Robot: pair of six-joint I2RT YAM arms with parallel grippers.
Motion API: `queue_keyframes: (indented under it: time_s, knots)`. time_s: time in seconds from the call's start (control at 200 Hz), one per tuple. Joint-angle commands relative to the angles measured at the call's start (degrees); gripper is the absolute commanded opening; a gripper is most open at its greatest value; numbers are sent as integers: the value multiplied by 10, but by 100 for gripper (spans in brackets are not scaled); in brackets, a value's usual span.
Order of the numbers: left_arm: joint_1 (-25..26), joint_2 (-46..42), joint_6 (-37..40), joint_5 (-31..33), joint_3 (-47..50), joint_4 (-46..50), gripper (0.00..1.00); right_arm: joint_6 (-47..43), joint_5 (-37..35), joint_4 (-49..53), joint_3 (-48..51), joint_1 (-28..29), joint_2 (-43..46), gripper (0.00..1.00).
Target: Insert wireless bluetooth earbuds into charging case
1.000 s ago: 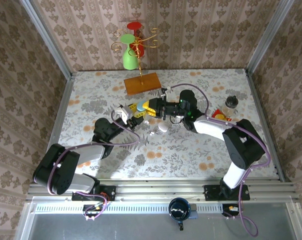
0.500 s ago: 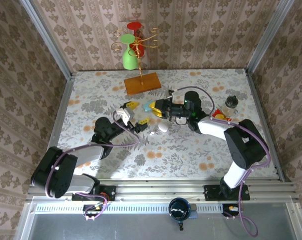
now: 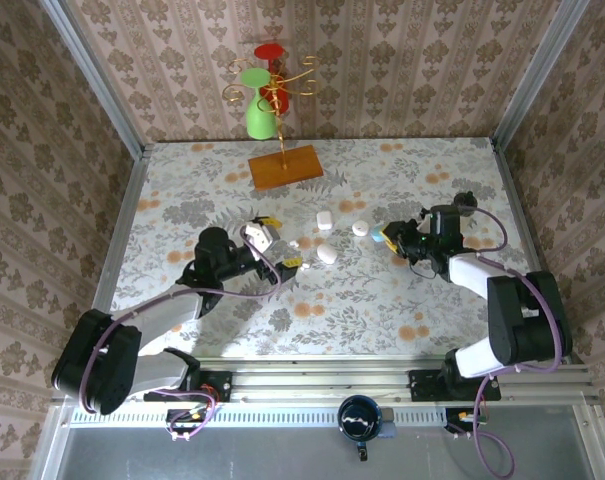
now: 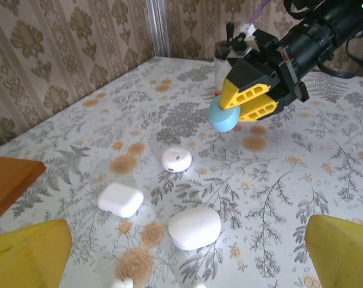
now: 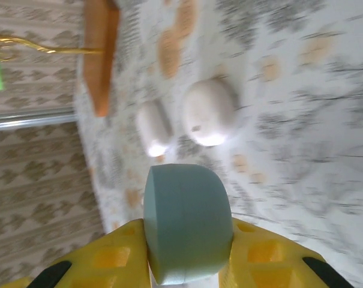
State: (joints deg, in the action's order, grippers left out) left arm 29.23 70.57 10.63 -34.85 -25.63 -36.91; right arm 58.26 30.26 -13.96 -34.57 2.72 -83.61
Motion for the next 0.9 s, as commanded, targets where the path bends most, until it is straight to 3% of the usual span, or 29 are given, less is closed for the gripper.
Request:
queue_keyframes:
  time_s: [0.0, 0.215, 0.595, 0.775, 0.895]
  knots:
    - [1, 9, 23, -16, -20, 36, 100, -86, -72, 86, 12, -8, 12, 22]
    - [2, 24, 19, -3, -16, 14, 100, -94, -109, 70, 34, -8, -9, 24]
    - [-4, 35, -42, 81, -8, -2, 100, -159, -183, 166, 0, 2, 65, 59]
    - [-26, 46, -115, 61, -2, -26, 100, -306, -216, 233, -56, 64, 84, 64]
    - [-60, 58, -176, 45, -1, -35, 100, -421, -279, 287, -118, 158, 58, 67]
